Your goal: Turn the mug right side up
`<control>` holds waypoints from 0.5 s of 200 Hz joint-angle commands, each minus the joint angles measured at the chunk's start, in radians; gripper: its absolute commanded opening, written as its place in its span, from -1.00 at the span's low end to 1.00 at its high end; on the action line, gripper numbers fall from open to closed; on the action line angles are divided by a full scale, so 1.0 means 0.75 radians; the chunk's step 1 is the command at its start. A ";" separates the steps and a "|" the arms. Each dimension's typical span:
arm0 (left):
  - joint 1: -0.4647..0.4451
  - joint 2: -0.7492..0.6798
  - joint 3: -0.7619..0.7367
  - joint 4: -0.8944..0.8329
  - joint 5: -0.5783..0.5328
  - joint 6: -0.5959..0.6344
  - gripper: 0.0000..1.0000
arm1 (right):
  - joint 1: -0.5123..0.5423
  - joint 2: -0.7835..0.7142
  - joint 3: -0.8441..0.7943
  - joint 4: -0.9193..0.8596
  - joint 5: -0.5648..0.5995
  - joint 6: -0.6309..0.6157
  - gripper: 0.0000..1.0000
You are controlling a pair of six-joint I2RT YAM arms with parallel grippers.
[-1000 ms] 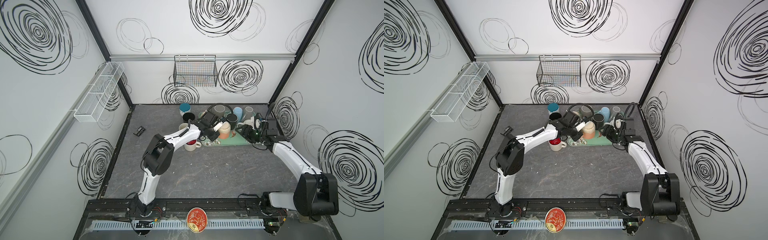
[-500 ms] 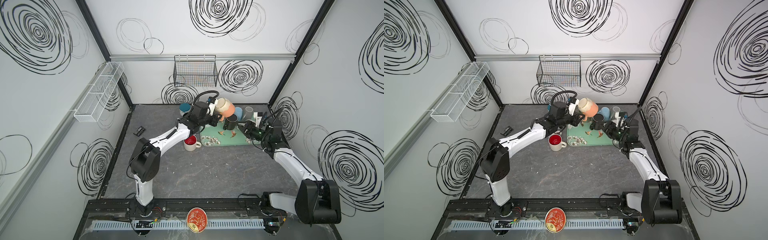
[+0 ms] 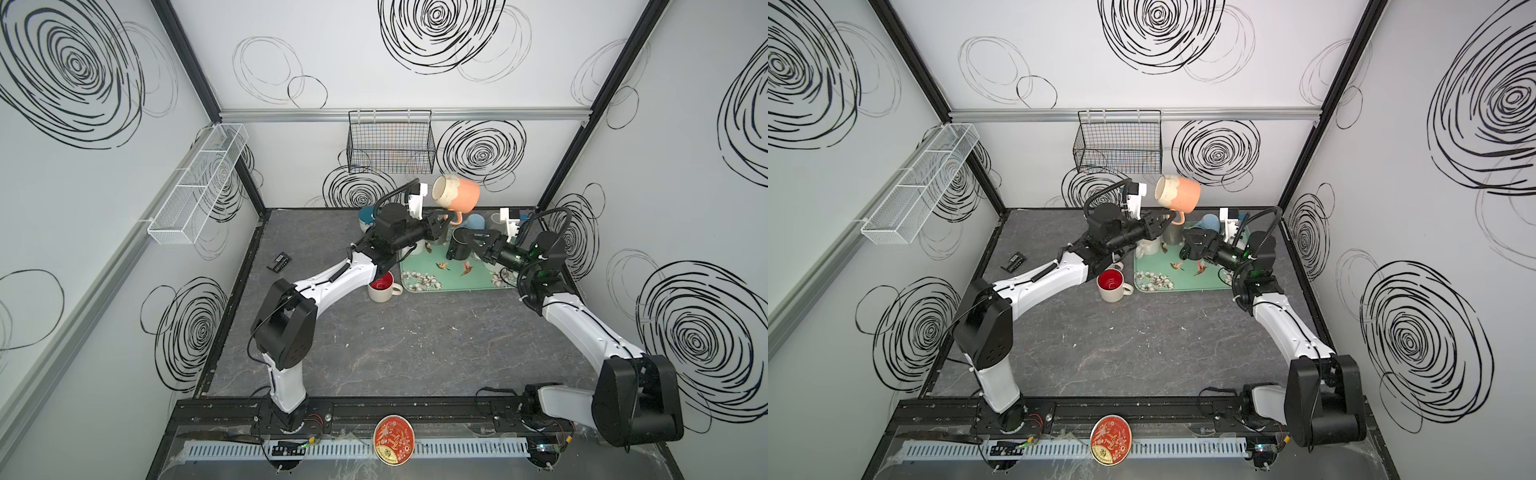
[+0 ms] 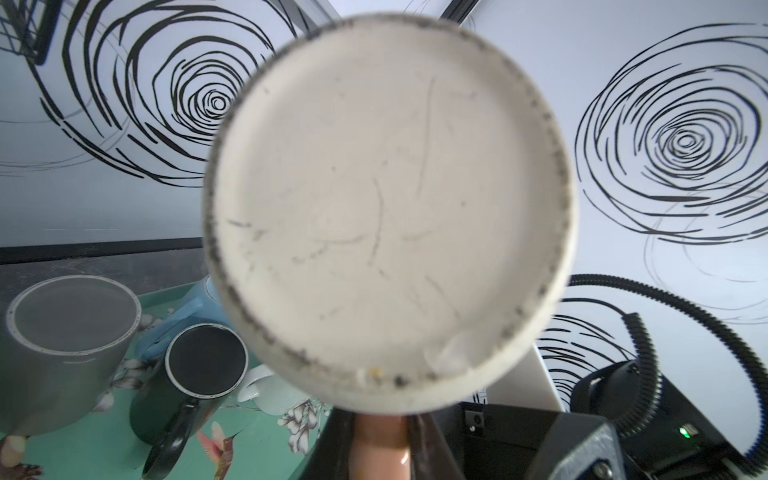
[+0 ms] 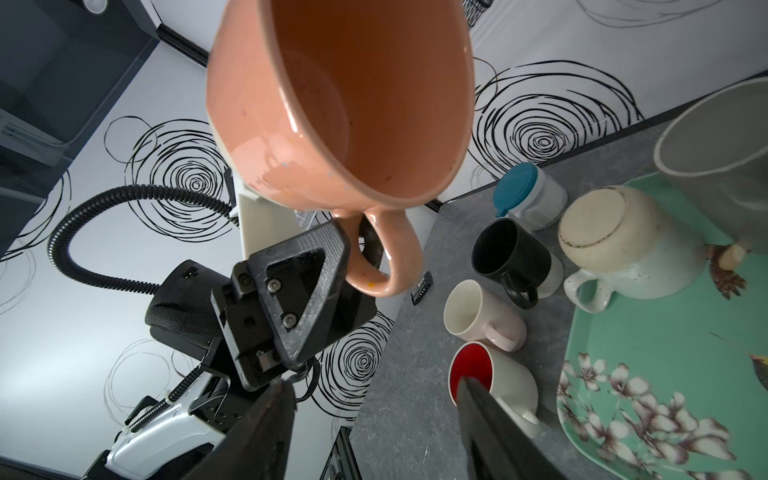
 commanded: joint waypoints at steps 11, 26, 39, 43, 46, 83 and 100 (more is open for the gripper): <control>-0.002 -0.120 0.006 0.382 0.052 -0.083 -1.00 | 0.009 0.027 0.058 0.154 -0.016 0.097 0.23; -0.004 -0.119 0.019 0.389 0.075 -0.095 -1.00 | 0.010 0.040 0.077 0.168 -0.014 0.110 0.21; -0.006 -0.122 0.023 0.388 0.088 -0.101 -1.00 | 0.010 0.051 0.098 0.176 -0.014 0.116 0.21; -0.006 -0.123 0.025 0.386 0.093 -0.102 -1.00 | 0.010 0.055 0.105 0.176 -0.014 0.117 0.21; -0.007 -0.125 0.025 0.384 0.095 -0.103 -1.00 | 0.011 0.057 0.112 0.175 -0.014 0.118 0.21; -0.008 -0.132 0.029 0.394 0.139 -0.125 -1.00 | 0.011 0.091 0.209 0.182 -0.020 0.146 0.21; -0.010 -0.135 0.029 0.403 0.147 -0.135 -1.00 | 0.011 0.102 0.246 0.186 -0.025 0.153 0.21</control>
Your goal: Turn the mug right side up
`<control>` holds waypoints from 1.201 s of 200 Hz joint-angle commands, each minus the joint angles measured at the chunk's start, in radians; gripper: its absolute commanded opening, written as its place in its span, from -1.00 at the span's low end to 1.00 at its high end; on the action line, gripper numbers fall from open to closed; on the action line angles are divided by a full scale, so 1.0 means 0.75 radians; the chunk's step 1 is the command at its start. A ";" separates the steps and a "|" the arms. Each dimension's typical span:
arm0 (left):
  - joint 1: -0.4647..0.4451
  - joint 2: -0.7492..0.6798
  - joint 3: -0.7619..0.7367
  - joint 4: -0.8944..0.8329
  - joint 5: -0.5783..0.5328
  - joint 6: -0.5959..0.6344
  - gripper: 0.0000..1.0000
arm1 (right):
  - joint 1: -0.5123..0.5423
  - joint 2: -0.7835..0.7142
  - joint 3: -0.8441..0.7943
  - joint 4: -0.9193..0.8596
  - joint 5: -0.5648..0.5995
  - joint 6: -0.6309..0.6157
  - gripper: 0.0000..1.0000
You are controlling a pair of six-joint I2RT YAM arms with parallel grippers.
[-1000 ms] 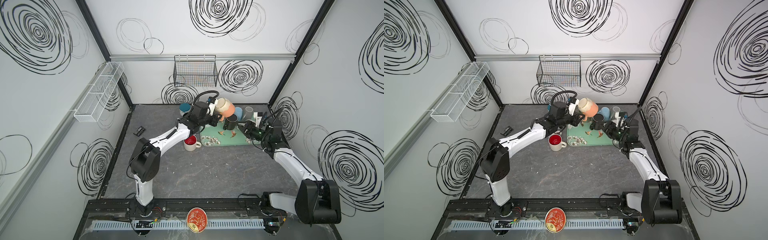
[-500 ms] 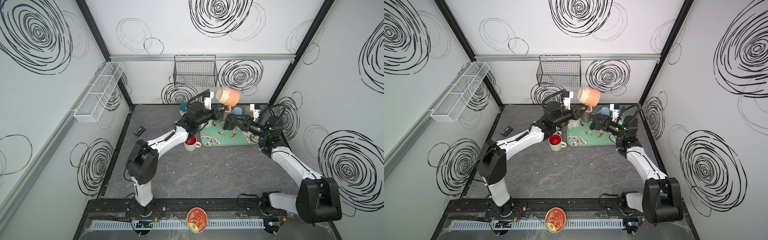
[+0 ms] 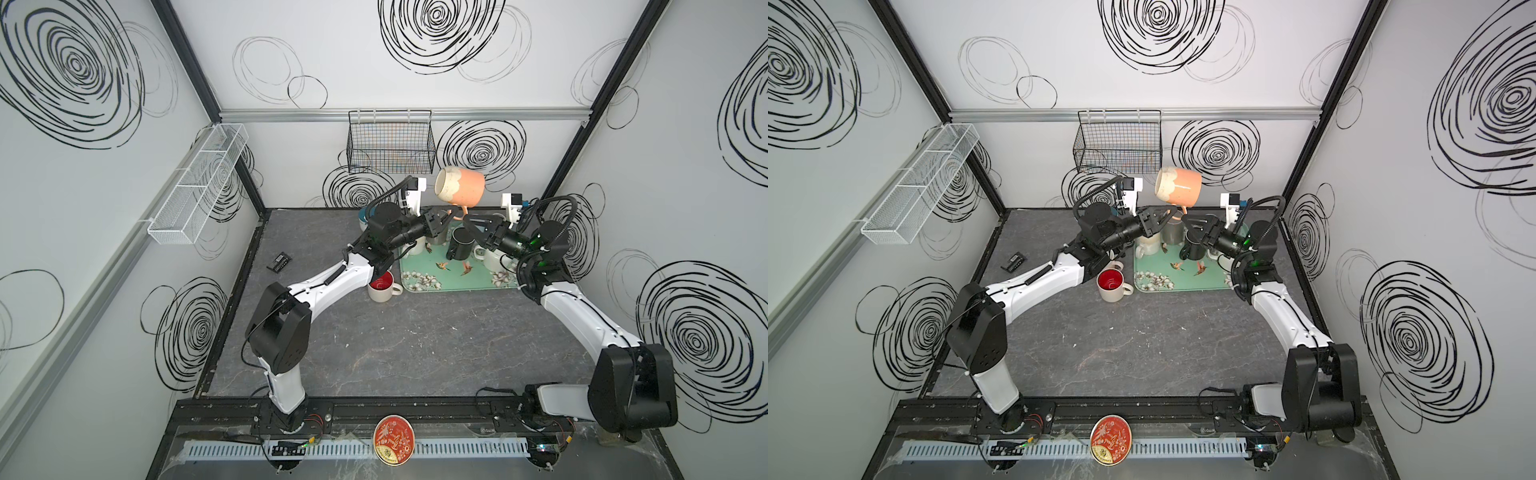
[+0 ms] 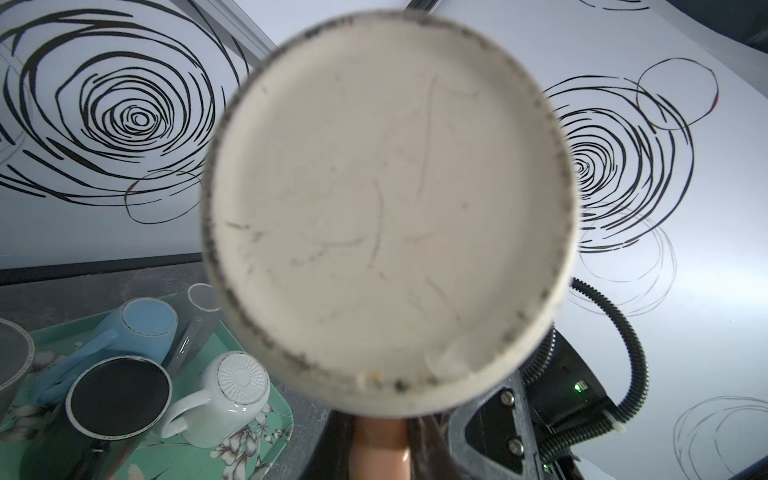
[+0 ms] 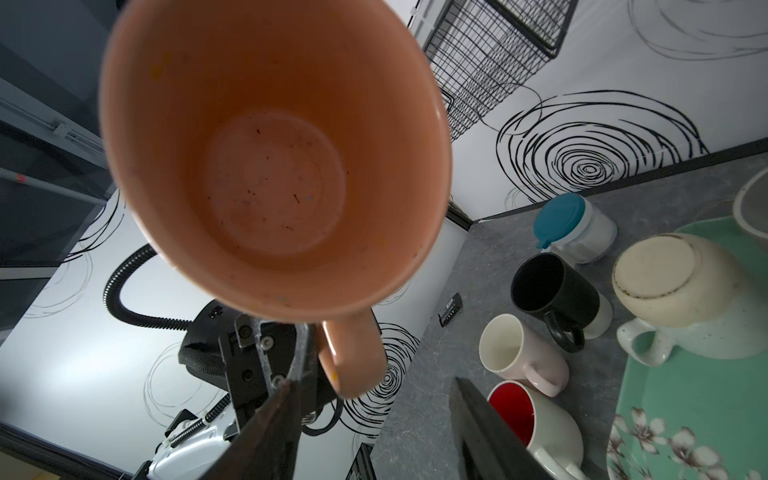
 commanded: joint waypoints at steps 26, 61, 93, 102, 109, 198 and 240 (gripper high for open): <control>-0.009 -0.107 0.048 0.281 0.060 -0.032 -1.00 | 0.007 0.037 0.109 0.089 -0.042 0.035 0.05; -0.009 -0.100 0.065 0.287 0.100 -0.056 -1.00 | 0.019 0.063 0.128 0.159 -0.060 0.077 -0.16; -0.009 -0.101 0.060 0.300 0.115 -0.071 -1.00 | 0.037 0.095 0.133 0.234 -0.083 0.113 -0.21; -0.011 -0.102 0.060 0.303 0.123 -0.076 -1.00 | 0.045 0.101 0.135 0.246 -0.087 0.119 -0.23; -0.011 -0.103 0.059 0.302 0.128 -0.079 -1.00 | 0.051 0.107 0.140 0.256 -0.091 0.121 -0.25; 0.037 -0.250 -0.095 0.123 0.111 0.000 -0.74 | 0.058 0.070 0.159 0.053 0.025 -0.076 -1.00; 0.115 -0.463 -0.333 0.001 0.016 0.078 0.02 | 0.072 0.050 0.177 -0.109 0.087 -0.245 -1.00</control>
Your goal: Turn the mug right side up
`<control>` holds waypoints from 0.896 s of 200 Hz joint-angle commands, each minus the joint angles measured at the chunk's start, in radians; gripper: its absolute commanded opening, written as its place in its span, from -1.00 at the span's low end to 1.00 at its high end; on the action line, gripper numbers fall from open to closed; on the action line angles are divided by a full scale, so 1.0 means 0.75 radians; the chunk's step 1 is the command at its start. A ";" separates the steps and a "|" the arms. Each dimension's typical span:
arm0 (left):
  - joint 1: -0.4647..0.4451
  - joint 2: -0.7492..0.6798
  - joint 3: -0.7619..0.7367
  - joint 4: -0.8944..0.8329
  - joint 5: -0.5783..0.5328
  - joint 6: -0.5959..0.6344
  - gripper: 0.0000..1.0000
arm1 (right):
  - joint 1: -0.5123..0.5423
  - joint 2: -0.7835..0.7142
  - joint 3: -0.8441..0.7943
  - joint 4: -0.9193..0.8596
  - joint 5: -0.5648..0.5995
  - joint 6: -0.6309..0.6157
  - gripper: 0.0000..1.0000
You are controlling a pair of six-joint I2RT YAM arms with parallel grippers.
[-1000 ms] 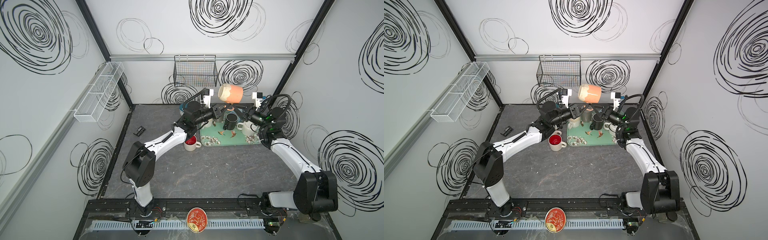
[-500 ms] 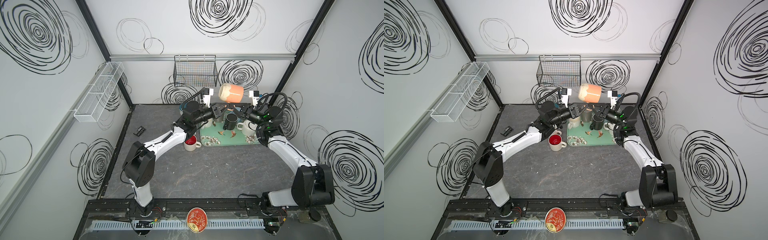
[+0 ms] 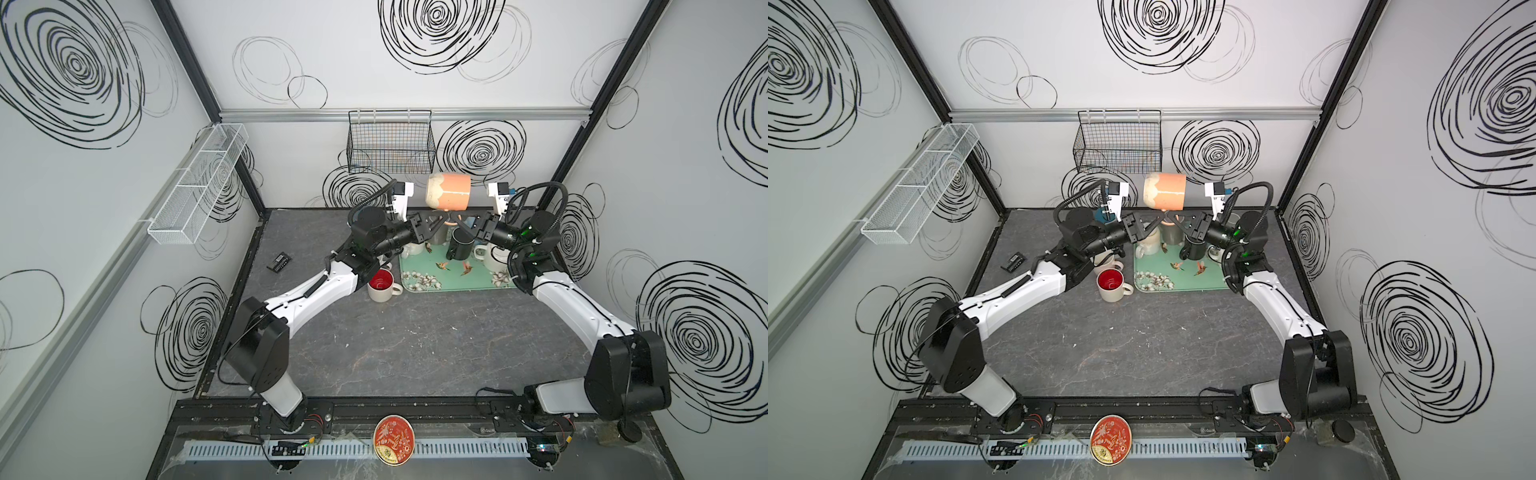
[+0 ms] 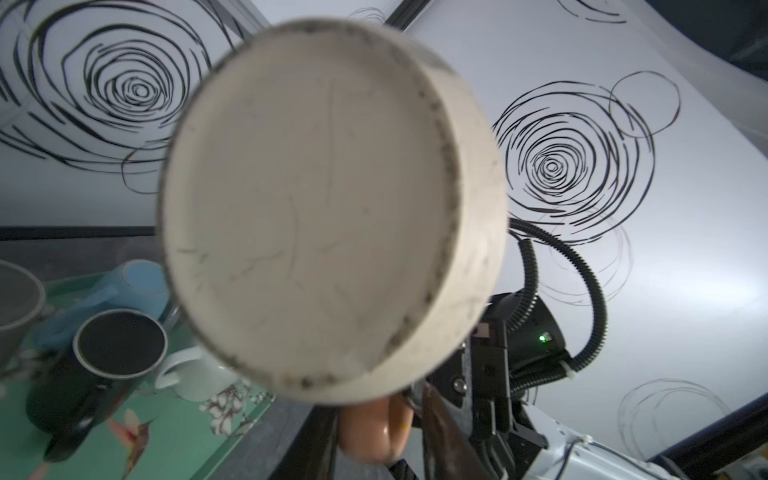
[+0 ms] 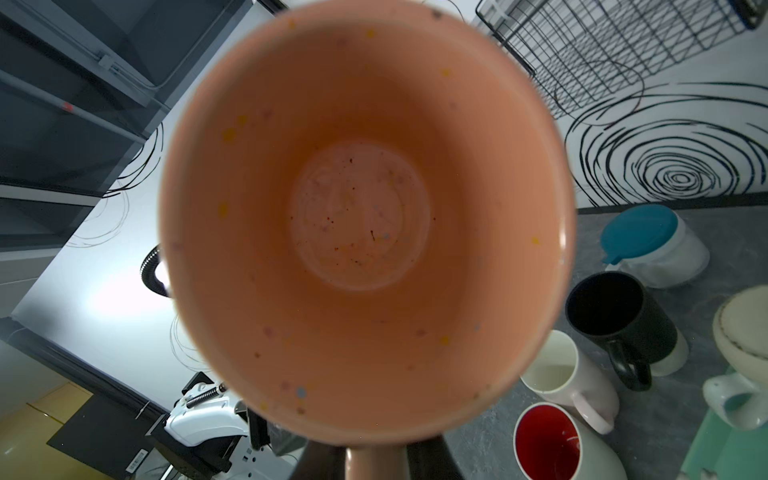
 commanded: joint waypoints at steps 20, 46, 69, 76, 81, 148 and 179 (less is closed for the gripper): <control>0.098 -0.271 -0.154 -0.014 -0.072 0.134 0.10 | 0.015 -0.024 0.085 -0.177 0.150 -0.278 -1.00; 0.161 -0.394 -0.208 -0.253 -0.118 0.247 0.13 | 0.069 -0.002 0.184 -0.431 0.159 -0.518 -1.00; 0.244 -0.511 -0.270 -0.433 -0.206 0.283 0.13 | 0.154 0.026 0.315 -0.794 0.219 -0.845 -1.00; 0.276 -0.547 -0.294 -0.476 -0.229 0.281 0.13 | 0.182 0.041 0.359 -0.902 0.244 -0.939 -1.00; 0.299 -0.572 -0.311 -0.505 -0.243 0.280 0.13 | 0.201 0.050 0.388 -0.972 0.267 -1.005 -1.00; 0.484 -0.724 -0.335 -1.045 -0.527 0.389 0.11 | 0.509 0.164 0.587 -1.546 0.626 -1.619 -1.00; 0.547 -0.691 -0.356 -1.177 -0.522 0.366 0.13 | 0.731 0.255 0.665 -1.773 0.794 -1.955 -1.00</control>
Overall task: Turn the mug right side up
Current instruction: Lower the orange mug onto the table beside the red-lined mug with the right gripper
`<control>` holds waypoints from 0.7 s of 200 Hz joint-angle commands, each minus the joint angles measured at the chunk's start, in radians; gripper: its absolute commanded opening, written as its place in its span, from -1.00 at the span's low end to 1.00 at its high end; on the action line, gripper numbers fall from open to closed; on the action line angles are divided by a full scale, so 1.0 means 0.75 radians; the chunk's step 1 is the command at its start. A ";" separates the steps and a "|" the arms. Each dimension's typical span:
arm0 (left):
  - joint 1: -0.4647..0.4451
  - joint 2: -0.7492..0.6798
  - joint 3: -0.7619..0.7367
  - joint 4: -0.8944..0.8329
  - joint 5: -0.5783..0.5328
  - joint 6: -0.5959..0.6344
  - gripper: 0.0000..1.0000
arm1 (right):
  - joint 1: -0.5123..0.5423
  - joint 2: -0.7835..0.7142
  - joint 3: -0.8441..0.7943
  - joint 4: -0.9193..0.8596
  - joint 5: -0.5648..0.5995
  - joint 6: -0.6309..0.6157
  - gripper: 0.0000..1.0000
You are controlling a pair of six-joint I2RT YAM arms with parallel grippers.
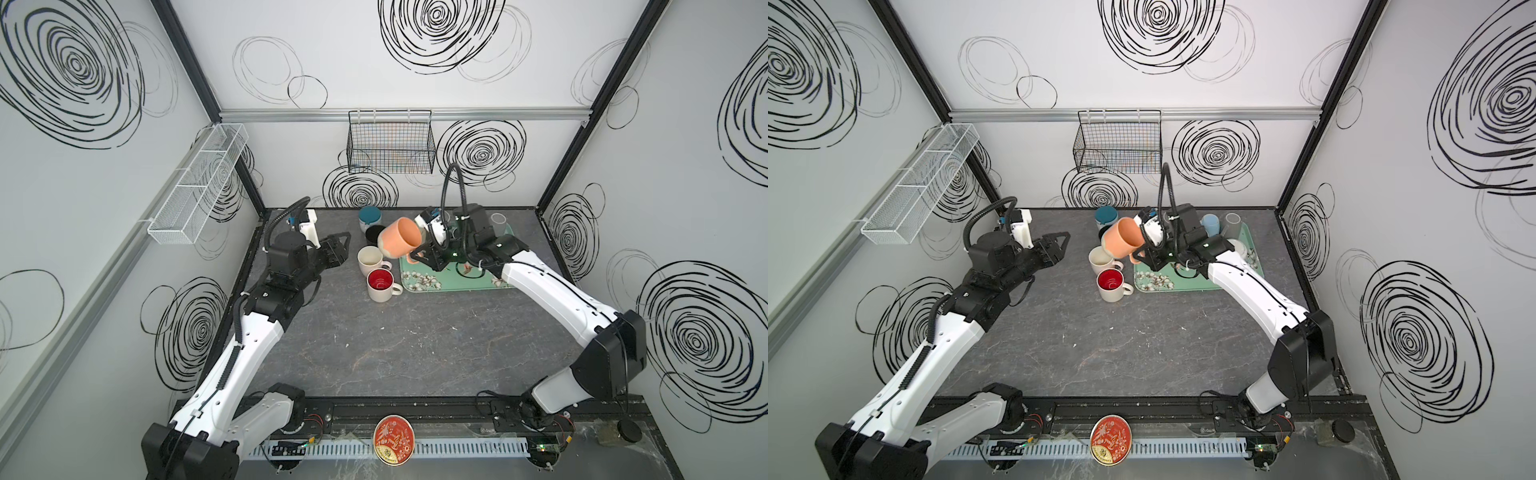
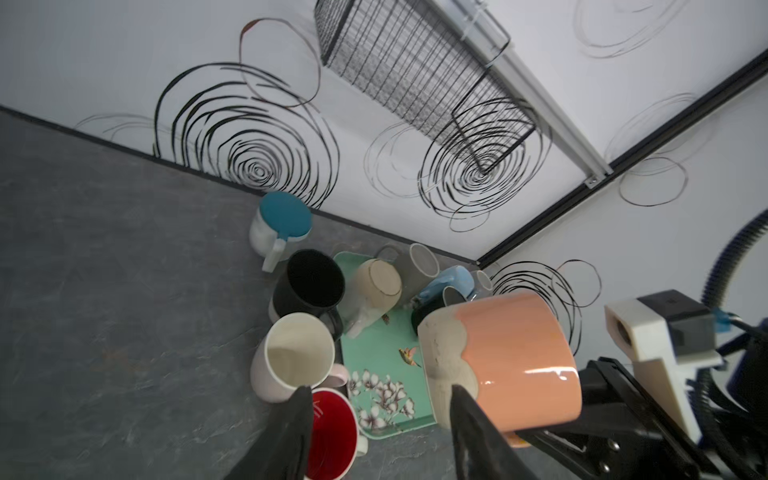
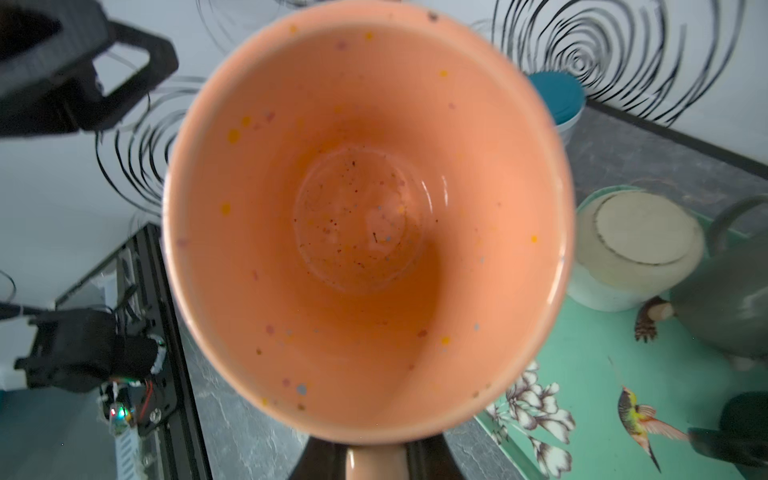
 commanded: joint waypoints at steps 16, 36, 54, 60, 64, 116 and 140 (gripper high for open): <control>0.067 0.016 -0.041 -0.155 -0.040 -0.004 0.13 | 0.243 0.065 0.118 -0.253 0.224 -0.516 -1.00; 0.085 0.016 -0.068 -0.193 -0.073 -0.019 0.12 | 0.327 0.122 0.123 -0.287 0.370 -0.575 -1.00; 0.109 0.030 -0.072 -0.241 -0.077 -0.028 0.13 | 0.376 0.162 0.129 -0.290 0.454 -0.589 -1.00; 0.122 0.036 -0.072 -0.255 -0.069 -0.033 0.13 | 0.383 0.175 0.133 -0.291 0.463 -0.595 -1.00; 0.128 0.040 -0.074 -0.258 -0.059 -0.034 0.13 | 0.384 0.186 0.138 -0.291 0.464 -0.599 -1.00; 0.163 0.074 -0.131 -0.223 0.072 -0.044 0.12 | 0.409 0.356 0.243 -0.389 0.566 -0.618 -1.00; 0.163 0.092 -0.161 -0.183 0.100 -0.055 0.13 | 0.411 0.388 0.215 -0.347 0.614 -0.618 -1.00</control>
